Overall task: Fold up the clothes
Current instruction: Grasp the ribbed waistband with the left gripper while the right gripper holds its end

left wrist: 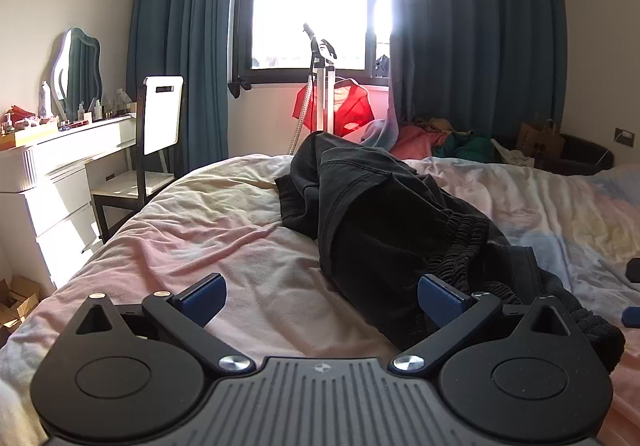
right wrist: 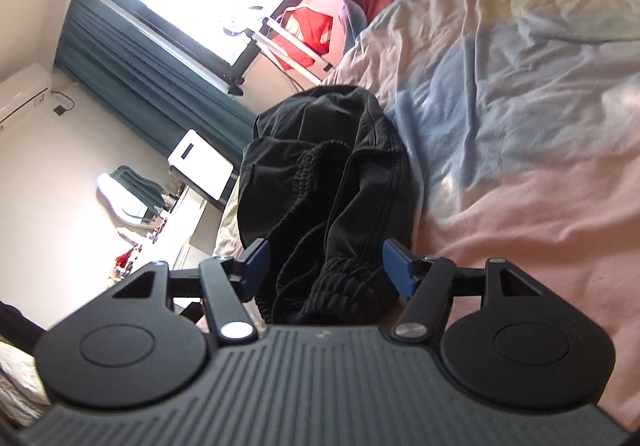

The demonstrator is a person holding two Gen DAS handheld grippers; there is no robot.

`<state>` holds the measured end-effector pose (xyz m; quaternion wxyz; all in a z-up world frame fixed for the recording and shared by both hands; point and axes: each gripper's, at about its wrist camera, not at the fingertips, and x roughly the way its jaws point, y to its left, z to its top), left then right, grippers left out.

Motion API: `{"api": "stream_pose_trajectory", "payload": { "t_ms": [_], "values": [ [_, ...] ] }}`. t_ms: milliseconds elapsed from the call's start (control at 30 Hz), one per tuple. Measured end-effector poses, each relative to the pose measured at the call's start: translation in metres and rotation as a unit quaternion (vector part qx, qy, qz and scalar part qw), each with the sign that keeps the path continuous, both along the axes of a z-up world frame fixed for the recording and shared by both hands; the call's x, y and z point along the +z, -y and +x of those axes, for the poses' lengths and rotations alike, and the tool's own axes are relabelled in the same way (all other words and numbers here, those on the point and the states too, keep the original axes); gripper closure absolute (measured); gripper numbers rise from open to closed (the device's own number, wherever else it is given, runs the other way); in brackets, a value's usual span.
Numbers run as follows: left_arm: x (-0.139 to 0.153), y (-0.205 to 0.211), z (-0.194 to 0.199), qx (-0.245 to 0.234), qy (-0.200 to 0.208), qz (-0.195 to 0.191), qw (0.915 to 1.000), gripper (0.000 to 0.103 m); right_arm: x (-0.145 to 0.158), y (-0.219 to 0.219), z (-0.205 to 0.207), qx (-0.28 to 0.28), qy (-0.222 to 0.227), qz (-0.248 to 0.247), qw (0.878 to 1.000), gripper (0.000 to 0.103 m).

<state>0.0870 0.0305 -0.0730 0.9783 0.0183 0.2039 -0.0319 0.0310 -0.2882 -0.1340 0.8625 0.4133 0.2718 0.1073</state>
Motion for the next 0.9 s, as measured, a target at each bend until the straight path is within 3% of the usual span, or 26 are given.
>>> {"api": "stream_pose_trajectory", "payload": {
  "t_ms": [133,267,333,467,633,733,833,900],
  "values": [
    [-0.004,0.009,0.002,-0.001,0.003,0.02,0.9998,0.0,-0.03,-0.005,0.028,-0.003,-0.049,0.032,0.998,0.039],
    [0.001,0.029,0.014,-0.02,0.005,0.054,0.9983,0.0,-0.06,-0.006,0.047,0.006,-0.096,0.074,0.993,0.048],
    [0.007,0.048,0.026,-0.057,0.003,0.066,0.9962,0.0,-0.057,-0.008,0.045,0.016,-0.087,0.078,0.993,0.058],
    [0.014,0.096,0.056,-0.135,-0.011,0.095,0.9863,0.0,-0.05,-0.014,0.039,0.021,-0.083,0.049,0.995,0.066],
    [0.006,0.162,0.112,-0.182,-0.041,0.146,0.9716,0.003,-0.044,-0.017,0.033,0.007,-0.077,0.016,0.997,0.069],
    [-0.007,0.195,0.146,-0.182,-0.062,0.194,0.9619,0.007,-0.043,-0.018,0.031,0.004,-0.066,0.007,0.998,0.069],
    [-0.025,0.216,0.179,-0.165,-0.091,0.242,0.9519,0.017,-0.046,-0.016,0.033,0.003,-0.063,0.008,0.998,0.069],
    [-0.034,0.218,0.193,-0.15,-0.106,0.252,0.9503,0.032,-0.049,-0.014,0.035,0.002,-0.062,0.013,0.998,0.069]
  ]
}}
